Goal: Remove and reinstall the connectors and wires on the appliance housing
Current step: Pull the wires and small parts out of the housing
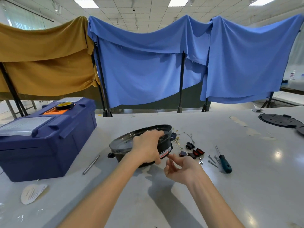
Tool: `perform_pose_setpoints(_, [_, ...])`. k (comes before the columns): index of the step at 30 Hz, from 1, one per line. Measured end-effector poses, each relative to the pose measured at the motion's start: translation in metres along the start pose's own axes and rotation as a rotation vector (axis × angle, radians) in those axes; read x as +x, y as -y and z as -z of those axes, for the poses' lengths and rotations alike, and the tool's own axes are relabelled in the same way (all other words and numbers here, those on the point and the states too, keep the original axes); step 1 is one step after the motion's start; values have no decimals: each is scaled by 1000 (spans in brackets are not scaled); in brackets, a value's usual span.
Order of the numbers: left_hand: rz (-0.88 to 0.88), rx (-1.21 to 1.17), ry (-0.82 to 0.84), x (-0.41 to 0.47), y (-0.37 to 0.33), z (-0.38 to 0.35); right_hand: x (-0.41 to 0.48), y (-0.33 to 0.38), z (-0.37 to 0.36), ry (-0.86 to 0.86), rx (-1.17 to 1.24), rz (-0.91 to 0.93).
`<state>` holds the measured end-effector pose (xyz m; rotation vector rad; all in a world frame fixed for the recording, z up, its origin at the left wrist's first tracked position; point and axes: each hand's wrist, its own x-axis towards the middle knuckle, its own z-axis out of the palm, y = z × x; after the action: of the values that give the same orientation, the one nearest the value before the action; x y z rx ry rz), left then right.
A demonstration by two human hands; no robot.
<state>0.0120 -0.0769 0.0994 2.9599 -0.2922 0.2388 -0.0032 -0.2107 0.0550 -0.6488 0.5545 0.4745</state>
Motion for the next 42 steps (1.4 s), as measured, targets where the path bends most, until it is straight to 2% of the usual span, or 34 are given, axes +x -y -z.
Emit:
perform_pose_setpoints(8, [-60, 200, 35, -21, -16, -31, 9, 1, 27, 71, 122, -110])
perform_pose_setpoints(11, [-64, 175, 24, -25, -16, -41, 9, 1, 35, 92, 144, -191])
perform_pose_setpoints(18, [-90, 159, 38, -32, -8, -51, 12, 1, 40, 120, 159, -197])
perform_pose_setpoints(29, [-206, 193, 50, -31, 1, -53, 10, 10, 36, 166, 334, -273])
perform_pose_setpoints(33, [-211, 210, 47, -31, 0, -55, 5, 12, 35, 243, 335, -303])
perform_pose_setpoints(38, [-223, 234, 46, -31, -3, -59, -2, 19, 32, 256, 334, -278])
perform_pose_setpoints(42, [-222, 213, 57, -30, -1, -60, -4, 30, 38, 185, 375, -201])
